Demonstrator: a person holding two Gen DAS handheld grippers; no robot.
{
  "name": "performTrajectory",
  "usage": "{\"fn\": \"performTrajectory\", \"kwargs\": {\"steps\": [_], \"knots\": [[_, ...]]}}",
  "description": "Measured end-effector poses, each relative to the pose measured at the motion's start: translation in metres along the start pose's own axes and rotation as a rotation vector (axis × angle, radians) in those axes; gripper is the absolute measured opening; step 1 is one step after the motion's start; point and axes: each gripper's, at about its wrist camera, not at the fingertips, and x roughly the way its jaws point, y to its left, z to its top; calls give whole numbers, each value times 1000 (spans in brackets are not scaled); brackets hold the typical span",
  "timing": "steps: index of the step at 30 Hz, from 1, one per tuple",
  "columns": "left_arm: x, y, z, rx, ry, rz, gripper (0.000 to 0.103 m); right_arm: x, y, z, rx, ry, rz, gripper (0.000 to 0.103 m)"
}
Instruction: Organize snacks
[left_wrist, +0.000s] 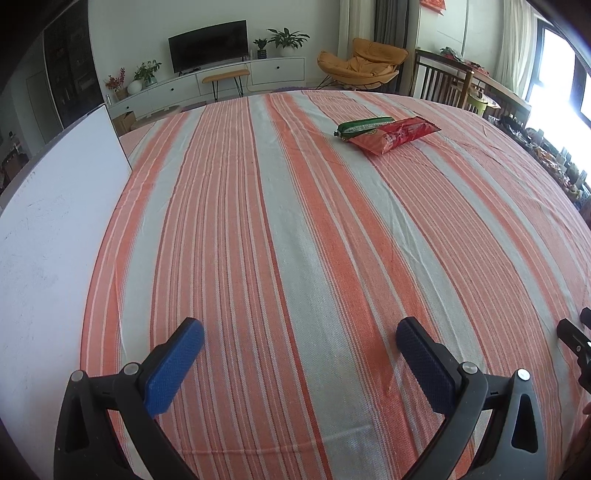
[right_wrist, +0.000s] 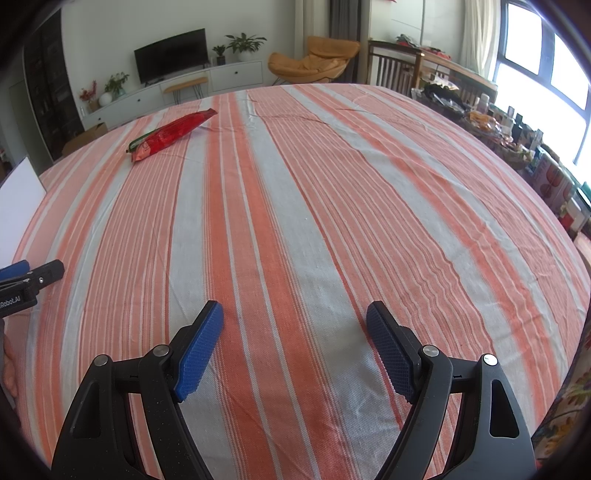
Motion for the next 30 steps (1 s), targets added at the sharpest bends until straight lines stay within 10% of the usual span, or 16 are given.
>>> {"fn": "performTrajectory", "kwargs": {"steps": [7,11,16,25,26,27,30], "knots": [[0,0,1,-5,0,5,103,1,-3,10,6,85,16,87],[0,0,1,-8,0,6,103,-4,-11,48,198,-1,182,87],[0,0,1,-8,0,6,103,54,19,113,338,67,418,86],[0,0,2,-9,0,6,103,145,104,188,410,145,464,77],[0,0,2,-8,1,6,103,145,109,191,383,132,435,63],[0,0,2,-9,0,6,103,148,113,192,351,148,415,25],[0,0,2,-9,1,6,103,143,105,187,328,187,475,21]]}}
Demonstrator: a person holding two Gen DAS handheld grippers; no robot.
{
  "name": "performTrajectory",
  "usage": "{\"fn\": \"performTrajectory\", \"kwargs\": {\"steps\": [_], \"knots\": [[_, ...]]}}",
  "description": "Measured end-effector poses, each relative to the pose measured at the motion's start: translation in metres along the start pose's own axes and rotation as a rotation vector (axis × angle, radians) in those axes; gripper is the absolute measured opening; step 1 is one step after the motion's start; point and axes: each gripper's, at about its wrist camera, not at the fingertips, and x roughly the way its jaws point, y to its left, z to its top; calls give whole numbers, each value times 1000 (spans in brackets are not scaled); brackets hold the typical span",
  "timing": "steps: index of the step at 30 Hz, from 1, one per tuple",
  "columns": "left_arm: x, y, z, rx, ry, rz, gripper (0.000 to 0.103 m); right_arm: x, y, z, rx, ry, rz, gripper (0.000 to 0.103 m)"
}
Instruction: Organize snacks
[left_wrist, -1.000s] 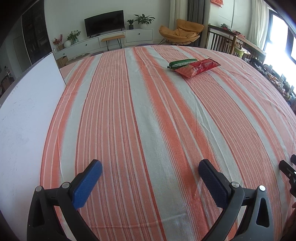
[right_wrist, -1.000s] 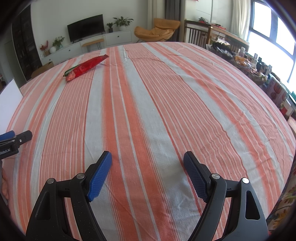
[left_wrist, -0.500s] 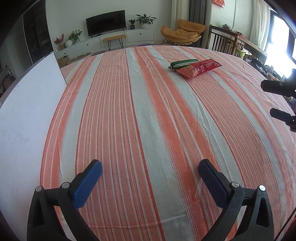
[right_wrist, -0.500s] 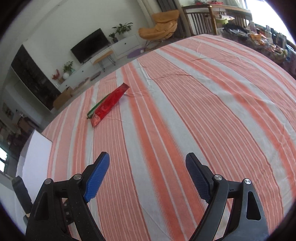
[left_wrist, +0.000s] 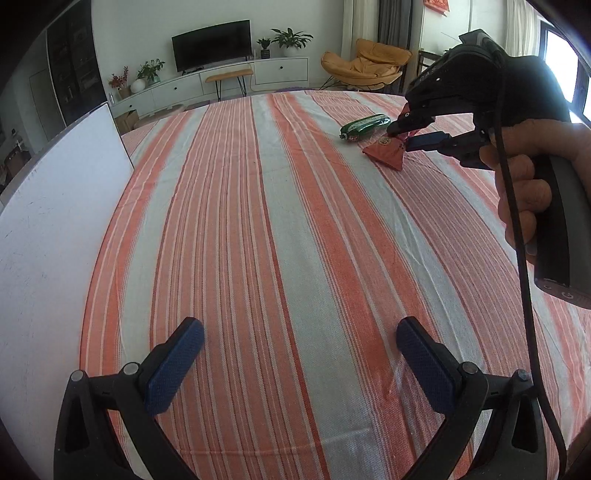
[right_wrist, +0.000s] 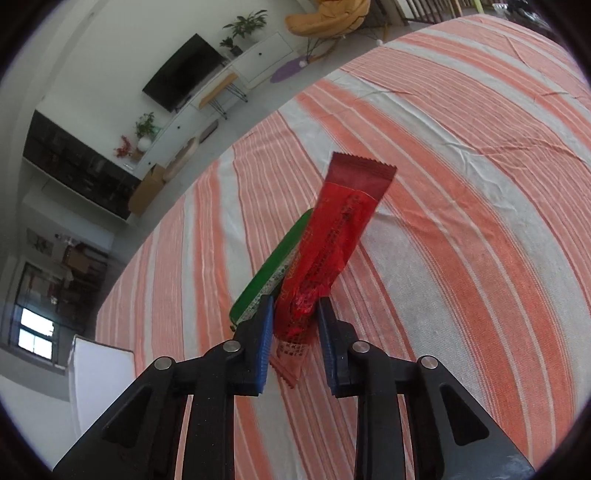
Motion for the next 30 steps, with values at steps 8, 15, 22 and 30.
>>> {"fn": "performTrajectory", "kwargs": {"steps": [8,15,22,30], "knots": [[0,0,0,0,0,1,103,-86,-63,-25,-224,231,-149,16],[0,0,0,0,0,0,103,-150,-114,-74,-307,137,-300,61],[0,0,2,-19,4,8,103,-155,-115,-131,-349,-139,-356,76],[37,-39,94,96,-3,19,103,-158,-122,-133,-299,-193,-348,84]]}}
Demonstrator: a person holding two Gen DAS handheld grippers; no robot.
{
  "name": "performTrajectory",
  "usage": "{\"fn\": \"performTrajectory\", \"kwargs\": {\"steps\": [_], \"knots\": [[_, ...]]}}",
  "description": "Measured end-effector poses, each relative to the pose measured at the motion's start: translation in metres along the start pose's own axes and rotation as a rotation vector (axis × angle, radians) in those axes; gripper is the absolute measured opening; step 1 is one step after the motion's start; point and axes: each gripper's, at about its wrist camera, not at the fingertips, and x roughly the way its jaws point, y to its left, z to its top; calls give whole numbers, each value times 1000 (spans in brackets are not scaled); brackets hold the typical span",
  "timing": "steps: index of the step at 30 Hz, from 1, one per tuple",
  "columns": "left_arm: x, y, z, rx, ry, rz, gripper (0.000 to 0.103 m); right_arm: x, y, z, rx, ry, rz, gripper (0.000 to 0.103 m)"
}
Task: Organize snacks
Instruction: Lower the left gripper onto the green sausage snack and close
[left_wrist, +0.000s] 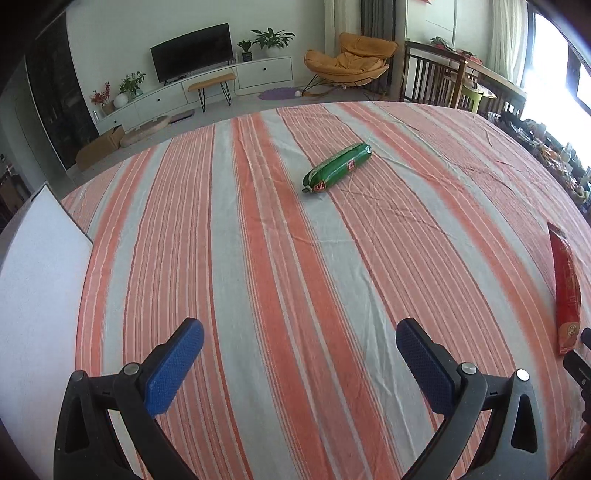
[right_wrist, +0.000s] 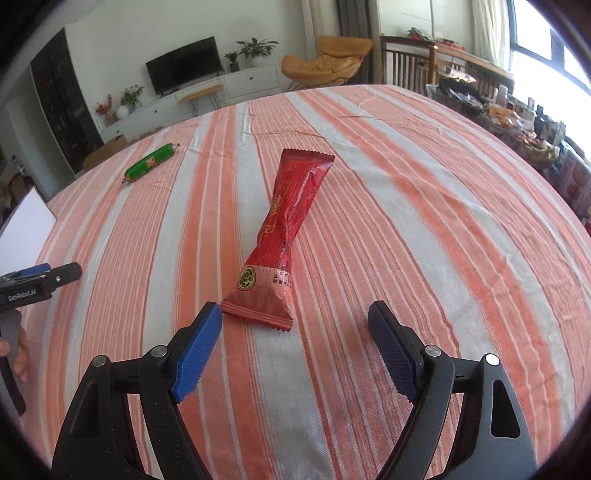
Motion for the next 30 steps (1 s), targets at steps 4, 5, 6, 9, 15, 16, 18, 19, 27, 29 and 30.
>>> {"fn": "performTrajectory", "kwargs": {"steps": [4,5,6,9,15,16,18,19,27,29,30], "knots": [[38,-18,60,94,0,38,102,5,10,-1,-40,16,-53,84],[48,-22,70,117,5,51,101,5,11,-2,-53,21,-71,84],[57,-26,79,135,13,63,97,7,14,-2,-67,27,-89,84],[79,-29,96,134,34,36,72,7,13,-3,-67,29,-89,86],[71,-18,85,-55,16,-121,23,7,13,-4,-67,29,-95,86],[62,-18,75,-81,18,-146,23,7,13,-3,-67,29,-96,86],[41,-19,49,-113,40,-181,23,7,13,-3,-66,30,-97,86],[28,-21,33,-122,56,-201,23,6,12,-3,-66,29,-98,86],[-68,-40,-102,-118,59,-276,24,6,9,-3,-55,29,-111,86],[-76,-43,-115,-107,18,-266,36,6,8,-3,-50,29,-115,87],[-77,-46,-117,-89,-2,-274,57,6,8,-3,-48,29,-117,87]]}}
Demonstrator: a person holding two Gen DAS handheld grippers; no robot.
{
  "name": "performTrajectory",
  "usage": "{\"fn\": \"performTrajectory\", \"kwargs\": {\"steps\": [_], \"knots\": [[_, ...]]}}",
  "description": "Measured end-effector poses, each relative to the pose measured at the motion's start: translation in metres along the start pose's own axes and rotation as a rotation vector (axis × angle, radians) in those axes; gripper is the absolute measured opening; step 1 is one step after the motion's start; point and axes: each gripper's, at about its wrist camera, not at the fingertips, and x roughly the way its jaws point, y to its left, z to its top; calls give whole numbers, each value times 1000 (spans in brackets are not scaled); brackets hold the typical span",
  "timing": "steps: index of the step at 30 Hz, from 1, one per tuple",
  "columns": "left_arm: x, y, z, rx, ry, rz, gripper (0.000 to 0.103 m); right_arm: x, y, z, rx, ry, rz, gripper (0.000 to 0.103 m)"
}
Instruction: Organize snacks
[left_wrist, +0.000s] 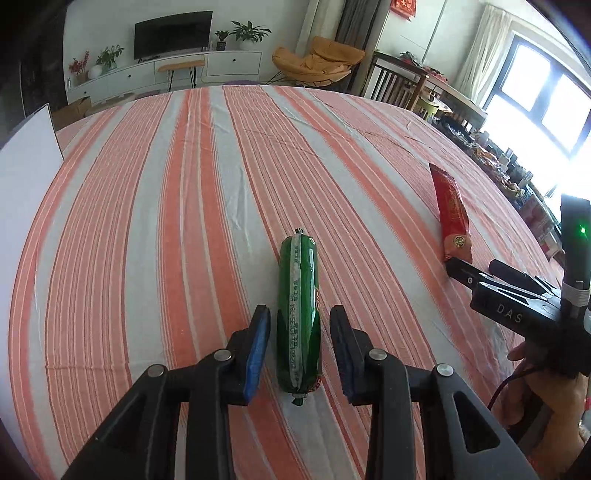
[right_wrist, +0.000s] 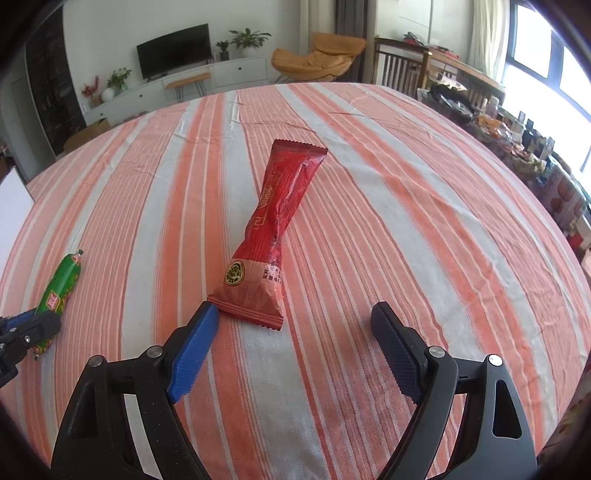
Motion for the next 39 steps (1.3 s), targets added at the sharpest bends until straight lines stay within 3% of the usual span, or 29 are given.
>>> {"fn": "performTrajectory", "kwargs": {"steps": [1,2,4,7,39], "knots": [[2,-3,-1,27,-6,17,72,0,0,0,1,1,-1,87],[7,-6,0,52,6,73,95,0,0,0,1,1,-2,87],[17,-5,2,71,24,171,98,0,-1,1,3,1,-2,88],[23,-4,5,56,18,205,103,0,-1,1,3,1,-2,88],[24,-2,5,50,0,217,103,0,-1,0,4,2,-1,89]]}}
